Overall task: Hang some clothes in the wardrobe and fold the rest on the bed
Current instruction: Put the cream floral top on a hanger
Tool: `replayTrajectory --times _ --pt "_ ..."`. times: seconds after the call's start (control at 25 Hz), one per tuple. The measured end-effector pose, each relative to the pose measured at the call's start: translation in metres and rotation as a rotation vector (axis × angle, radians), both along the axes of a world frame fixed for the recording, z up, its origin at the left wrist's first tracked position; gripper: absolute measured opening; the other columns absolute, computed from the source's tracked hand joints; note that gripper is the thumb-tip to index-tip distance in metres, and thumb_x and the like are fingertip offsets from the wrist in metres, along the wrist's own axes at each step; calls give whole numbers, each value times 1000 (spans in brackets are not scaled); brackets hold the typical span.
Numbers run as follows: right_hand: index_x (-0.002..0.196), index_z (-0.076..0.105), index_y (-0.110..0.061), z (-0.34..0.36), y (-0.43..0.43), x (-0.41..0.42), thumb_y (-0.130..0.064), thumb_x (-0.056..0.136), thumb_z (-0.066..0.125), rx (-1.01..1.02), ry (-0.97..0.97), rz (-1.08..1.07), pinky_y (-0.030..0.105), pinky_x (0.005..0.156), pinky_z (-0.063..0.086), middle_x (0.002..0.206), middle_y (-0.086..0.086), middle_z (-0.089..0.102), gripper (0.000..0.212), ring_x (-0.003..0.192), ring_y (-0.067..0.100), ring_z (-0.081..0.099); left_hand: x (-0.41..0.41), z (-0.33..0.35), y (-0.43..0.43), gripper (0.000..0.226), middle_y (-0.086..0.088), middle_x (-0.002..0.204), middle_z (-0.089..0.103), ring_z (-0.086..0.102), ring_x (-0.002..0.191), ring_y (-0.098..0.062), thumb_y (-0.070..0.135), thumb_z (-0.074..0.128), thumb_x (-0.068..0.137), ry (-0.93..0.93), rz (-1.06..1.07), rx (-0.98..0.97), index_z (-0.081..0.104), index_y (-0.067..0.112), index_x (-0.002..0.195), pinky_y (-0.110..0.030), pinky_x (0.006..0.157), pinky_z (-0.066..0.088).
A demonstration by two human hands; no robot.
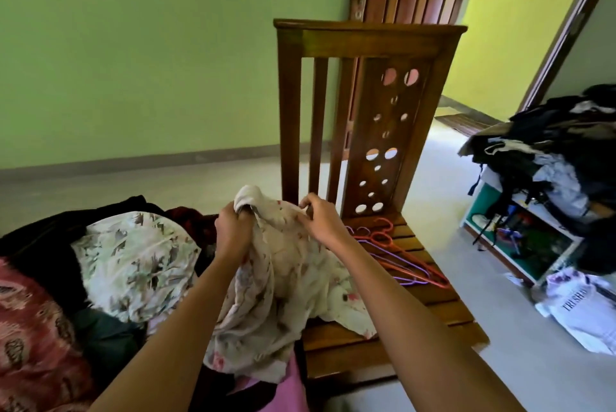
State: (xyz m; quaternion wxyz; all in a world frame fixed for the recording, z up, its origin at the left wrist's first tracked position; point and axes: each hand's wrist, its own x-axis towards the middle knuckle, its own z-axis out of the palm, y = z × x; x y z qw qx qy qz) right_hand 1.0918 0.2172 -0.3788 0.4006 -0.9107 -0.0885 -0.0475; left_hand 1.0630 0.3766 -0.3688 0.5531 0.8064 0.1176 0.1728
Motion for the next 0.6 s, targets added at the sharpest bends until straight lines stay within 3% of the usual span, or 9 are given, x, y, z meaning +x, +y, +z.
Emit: replayTrajectory --times 0.12,0.24,0.32,0.44,0.6 --pt "93 57 -9 -26 -30 27 -27 92 59 -30 6 -88 33 70 46 77 -2 55 19 74 15 54 21 -19 -15 20 -8 86 57 51 80 -22 5 38 93 10 9 -22 57 6 94 -29 68 37" --pt "87 56 -10 -70 -62 59 -21 95 53 -91 80 -206 30 68 43 85 4 60 14 79 19 58 53 -49 -32 18 -4 72 52 48 73 -21 2 37 92 65 19 -59 54 5 84 -28 56 36" --pt "88 58 -8 -102 -83 77 -15 95 49 -152 134 -283 32 69 45 94 11 63 13 89 26 60 79 -67 -42 21 -5 66 52 49 67 -22 0 36 89 83 -21 -71 55 2 79 -29 56 37" --pt "105 59 -3 -144 -112 97 -11 93 49 -285 163 -341 41 81 49 109 17 59 17 102 33 57 114 -86 -55 23 -5 66 51 47 62 -20 2 37 90 109 -19 -68 52 6 73 -28 55 37" --pt "133 46 -12 -181 -134 122 -15 96 47 -497 202 -319 45 97 44 136 12 44 38 124 31 44 143 -109 -67 24 -2 64 48 42 57 -13 5 38 92 115 7 -10 49 9 71 -26 50 31"
